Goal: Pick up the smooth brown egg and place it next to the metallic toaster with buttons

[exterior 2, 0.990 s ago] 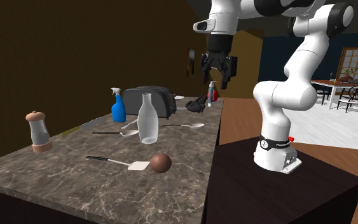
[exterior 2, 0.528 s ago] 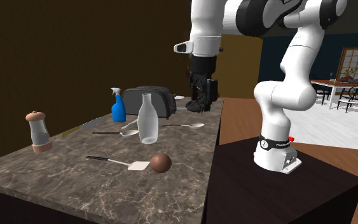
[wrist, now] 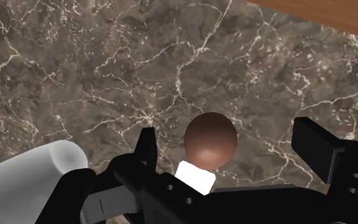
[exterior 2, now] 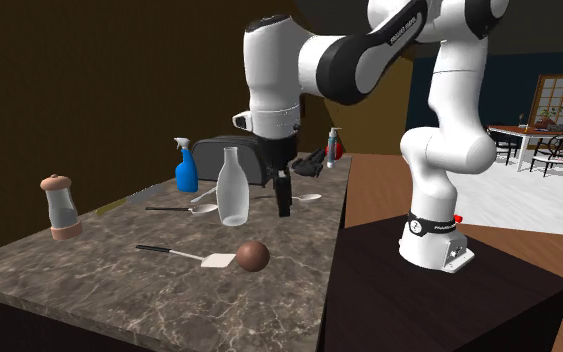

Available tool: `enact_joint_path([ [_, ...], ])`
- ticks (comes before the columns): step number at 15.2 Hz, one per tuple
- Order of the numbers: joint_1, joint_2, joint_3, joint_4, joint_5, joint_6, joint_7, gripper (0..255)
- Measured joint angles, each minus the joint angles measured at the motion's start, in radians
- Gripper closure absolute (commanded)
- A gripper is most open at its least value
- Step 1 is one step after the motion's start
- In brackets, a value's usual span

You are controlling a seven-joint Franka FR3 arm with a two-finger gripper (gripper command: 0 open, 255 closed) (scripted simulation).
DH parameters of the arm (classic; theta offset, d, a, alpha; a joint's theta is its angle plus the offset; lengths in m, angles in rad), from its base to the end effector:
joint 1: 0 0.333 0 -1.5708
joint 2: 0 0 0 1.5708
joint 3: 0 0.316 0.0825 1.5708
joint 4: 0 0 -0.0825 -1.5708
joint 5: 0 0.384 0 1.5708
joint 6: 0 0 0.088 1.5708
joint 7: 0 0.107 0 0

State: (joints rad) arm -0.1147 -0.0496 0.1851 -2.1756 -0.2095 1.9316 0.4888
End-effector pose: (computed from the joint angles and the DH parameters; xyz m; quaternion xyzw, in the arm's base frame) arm 0.5028 0.0216 0.3994 0.9773 -0.1607 -0.0663 0.1213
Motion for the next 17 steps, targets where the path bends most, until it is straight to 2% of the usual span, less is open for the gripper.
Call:
enact_joint_path([
  [5,-0.010,0.224,-0.018,0.149,-0.051,-0.001,0.167,0],
  [11,-0.008,0.462,-0.064,0.341,-0.077,-0.031,0.314,0],
  [17,-0.015,0.496,-0.076,0.309,-0.089,0.029,0.335,0],
])
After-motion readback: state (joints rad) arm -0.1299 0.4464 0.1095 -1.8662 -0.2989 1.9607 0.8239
